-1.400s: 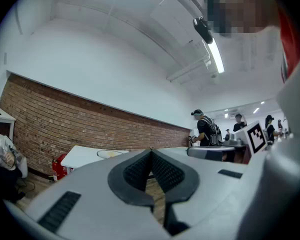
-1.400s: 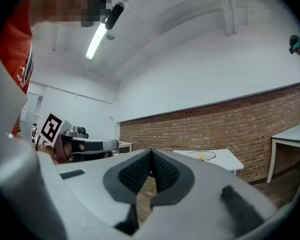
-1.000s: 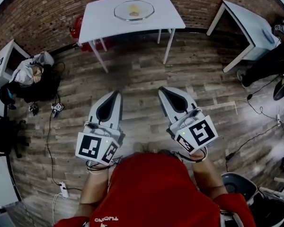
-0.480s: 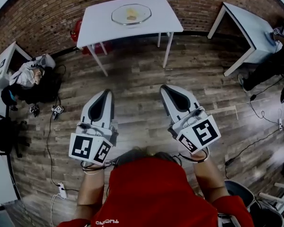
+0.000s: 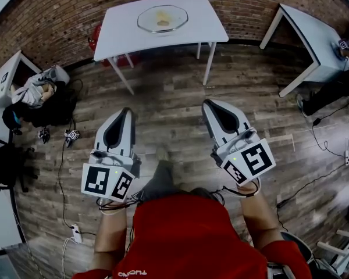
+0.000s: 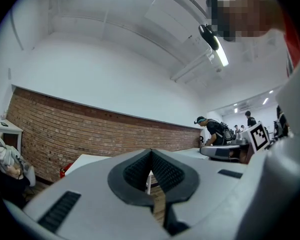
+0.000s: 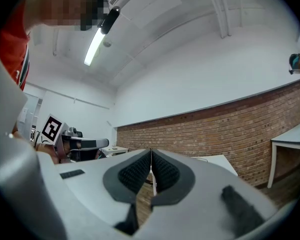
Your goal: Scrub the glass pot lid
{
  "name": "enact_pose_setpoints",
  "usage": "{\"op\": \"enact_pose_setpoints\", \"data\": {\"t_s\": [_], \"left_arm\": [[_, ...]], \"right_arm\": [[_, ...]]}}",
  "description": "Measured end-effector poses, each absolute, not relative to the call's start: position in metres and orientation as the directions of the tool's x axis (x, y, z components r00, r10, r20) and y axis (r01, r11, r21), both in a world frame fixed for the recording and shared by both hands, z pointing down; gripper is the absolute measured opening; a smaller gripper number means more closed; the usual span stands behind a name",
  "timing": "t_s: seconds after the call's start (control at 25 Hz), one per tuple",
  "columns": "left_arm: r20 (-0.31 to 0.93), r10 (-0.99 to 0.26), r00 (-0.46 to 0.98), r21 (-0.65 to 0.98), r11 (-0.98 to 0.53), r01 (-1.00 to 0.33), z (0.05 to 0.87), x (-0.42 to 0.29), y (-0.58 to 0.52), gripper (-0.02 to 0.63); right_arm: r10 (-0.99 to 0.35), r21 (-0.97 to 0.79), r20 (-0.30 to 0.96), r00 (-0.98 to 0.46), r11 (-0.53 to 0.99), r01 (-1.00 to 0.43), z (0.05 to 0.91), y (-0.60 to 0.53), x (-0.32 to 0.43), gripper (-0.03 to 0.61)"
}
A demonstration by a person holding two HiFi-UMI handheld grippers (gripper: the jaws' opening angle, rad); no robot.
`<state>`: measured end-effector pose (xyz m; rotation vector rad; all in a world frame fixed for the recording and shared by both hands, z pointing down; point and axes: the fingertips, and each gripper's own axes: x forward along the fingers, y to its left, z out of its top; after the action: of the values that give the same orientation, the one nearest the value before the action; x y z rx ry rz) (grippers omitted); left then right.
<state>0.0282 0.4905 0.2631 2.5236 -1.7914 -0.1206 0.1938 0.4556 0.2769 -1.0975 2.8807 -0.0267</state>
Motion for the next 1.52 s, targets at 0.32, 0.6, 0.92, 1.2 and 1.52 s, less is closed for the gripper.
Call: {"op": "enact_pose_setpoints", "data": {"t_s": [0.32,0.6,0.92,1.2,1.52], "left_arm": [[-0.048,-0.939,0.339,0.08,-0.342,-0.936,0.27,0.006,0.41,0.017],[-0.047,-0.935,0.35,0.067,-0.353,-0.933,0.267,-0.04,0.309,0.017],[-0.052,-0.921,0.386,0.062,-0.389,-0.919,0.264,-0.092,0.201,0.017],[-0.063,-0.911,0.408,0.075,-0.412,-0.908,0.264,-0.13,0.129,0.017],[-0.058,-0.916,0.398,0.089,-0.401,-0.912,0.269,-0.146,0.068,0.017]], "right_arm": [[-0.679,-0.016,-0.035,-0.734,0.734,-0.678,0.281,0.376,0.173,0.03],[-0.687,-0.014,-0.021,-0.726,0.726,-0.687,0.277,0.281,0.127,0.031],[-0.709,-0.003,-0.018,-0.704,0.705,-0.71,0.274,0.178,0.075,0.031],[-0.734,0.004,0.007,-0.679,0.679,-0.734,0.28,0.112,0.042,0.031],[-0.731,0.032,0.013,-0.682,0.682,-0.73,0.282,0.05,0.029,0.031]]}}
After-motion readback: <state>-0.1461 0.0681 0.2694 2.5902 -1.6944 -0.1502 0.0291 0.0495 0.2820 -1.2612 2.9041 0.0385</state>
